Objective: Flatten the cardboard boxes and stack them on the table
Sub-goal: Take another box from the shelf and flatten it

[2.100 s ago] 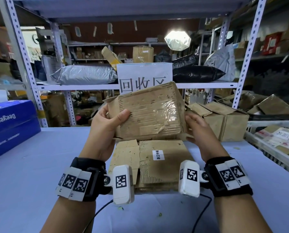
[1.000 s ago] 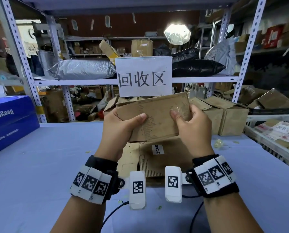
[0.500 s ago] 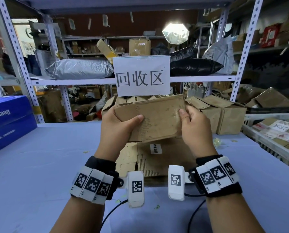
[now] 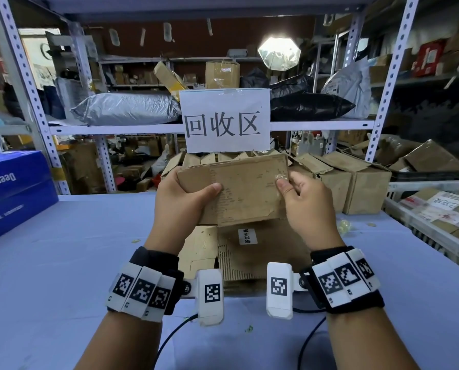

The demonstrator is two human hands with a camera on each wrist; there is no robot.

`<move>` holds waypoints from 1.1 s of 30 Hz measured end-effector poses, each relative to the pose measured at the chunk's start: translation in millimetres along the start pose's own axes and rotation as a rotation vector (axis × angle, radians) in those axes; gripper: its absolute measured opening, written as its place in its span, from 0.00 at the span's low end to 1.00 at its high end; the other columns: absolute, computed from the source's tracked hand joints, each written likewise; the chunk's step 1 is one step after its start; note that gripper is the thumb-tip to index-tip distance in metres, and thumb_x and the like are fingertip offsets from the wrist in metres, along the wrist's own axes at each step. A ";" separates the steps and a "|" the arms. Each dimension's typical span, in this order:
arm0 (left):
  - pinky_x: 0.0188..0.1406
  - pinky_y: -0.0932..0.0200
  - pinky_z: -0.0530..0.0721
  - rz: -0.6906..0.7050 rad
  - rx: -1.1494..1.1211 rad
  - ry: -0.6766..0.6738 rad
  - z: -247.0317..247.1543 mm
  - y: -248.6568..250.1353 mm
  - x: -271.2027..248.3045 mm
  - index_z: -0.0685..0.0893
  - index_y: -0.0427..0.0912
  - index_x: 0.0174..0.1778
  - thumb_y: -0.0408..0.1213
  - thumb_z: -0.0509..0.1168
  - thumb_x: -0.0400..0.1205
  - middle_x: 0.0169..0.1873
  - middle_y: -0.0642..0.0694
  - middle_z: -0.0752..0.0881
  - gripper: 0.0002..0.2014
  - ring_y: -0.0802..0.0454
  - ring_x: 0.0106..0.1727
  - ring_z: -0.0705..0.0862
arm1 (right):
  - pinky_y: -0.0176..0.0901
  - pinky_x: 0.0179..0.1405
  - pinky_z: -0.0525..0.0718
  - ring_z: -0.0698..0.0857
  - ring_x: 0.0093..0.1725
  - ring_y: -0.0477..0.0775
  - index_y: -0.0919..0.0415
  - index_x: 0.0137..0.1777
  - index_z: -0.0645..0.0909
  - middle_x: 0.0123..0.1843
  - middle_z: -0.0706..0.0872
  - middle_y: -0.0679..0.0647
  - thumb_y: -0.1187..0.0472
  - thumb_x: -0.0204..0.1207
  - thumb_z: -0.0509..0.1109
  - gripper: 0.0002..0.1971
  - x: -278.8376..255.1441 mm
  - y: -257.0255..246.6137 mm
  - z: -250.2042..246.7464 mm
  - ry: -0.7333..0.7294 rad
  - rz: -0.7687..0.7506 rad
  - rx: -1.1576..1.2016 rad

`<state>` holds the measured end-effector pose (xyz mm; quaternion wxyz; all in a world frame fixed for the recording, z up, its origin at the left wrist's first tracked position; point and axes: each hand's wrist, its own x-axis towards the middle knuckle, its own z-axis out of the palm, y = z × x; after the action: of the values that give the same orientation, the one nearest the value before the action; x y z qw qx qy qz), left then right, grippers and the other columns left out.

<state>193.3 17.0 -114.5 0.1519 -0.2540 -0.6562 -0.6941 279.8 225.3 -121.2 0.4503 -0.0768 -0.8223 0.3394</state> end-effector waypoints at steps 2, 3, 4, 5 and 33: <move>0.52 0.39 0.92 -0.002 0.000 0.004 -0.5 0.4 0.1 0.86 0.50 0.46 0.37 0.84 0.71 0.44 0.50 0.92 0.14 0.51 0.46 0.91 | 0.38 0.27 0.70 0.76 0.28 0.39 0.53 0.33 0.76 0.26 0.79 0.41 0.56 0.86 0.64 0.17 2.1 4.0 -0.7 -0.007 -0.010 -0.017; 0.52 0.38 0.92 -0.005 0.004 0.003 -0.6 0.6 0.3 0.86 0.50 0.46 0.37 0.84 0.72 0.44 0.49 0.91 0.14 0.50 0.47 0.91 | 0.39 0.26 0.67 0.74 0.26 0.40 0.52 0.29 0.71 0.23 0.76 0.42 0.58 0.87 0.64 0.21 2.5 4.6 -0.9 -0.014 -0.003 -0.026; 0.51 0.38 0.92 -0.010 0.008 0.000 -0.3 0.4 0.5 0.86 0.49 0.46 0.37 0.84 0.72 0.45 0.49 0.91 0.14 0.50 0.47 0.91 | 0.41 0.27 0.66 0.73 0.27 0.40 0.50 0.28 0.70 0.22 0.75 0.41 0.58 0.87 0.62 0.22 2.4 3.8 -1.3 -0.027 0.009 -0.037; 0.51 0.39 0.93 -0.014 0.011 -0.003 0.1 0.3 0.5 0.85 0.49 0.47 0.37 0.84 0.72 0.45 0.49 0.91 0.14 0.50 0.47 0.91 | 0.42 0.31 0.70 0.76 0.30 0.37 0.49 0.30 0.74 0.25 0.79 0.39 0.58 0.88 0.61 0.20 2.2 2.9 -1.3 -0.038 0.028 -0.035; 0.46 0.55 0.91 -0.006 0.052 0.077 -17.0 -4.4 21.8 0.87 0.53 0.48 0.39 0.83 0.75 0.46 0.54 0.91 0.12 0.61 0.45 0.89 | 0.38 0.42 0.89 0.94 0.47 0.55 0.63 0.48 0.82 0.44 0.94 0.57 0.59 0.91 0.54 0.17 7.7 -10.9 -18.6 -0.006 0.235 0.821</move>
<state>170.3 3.3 -106.3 0.1813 -0.2211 -0.6684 -0.6867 292.0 229.4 -102.2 0.3994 0.0166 -0.6058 0.6879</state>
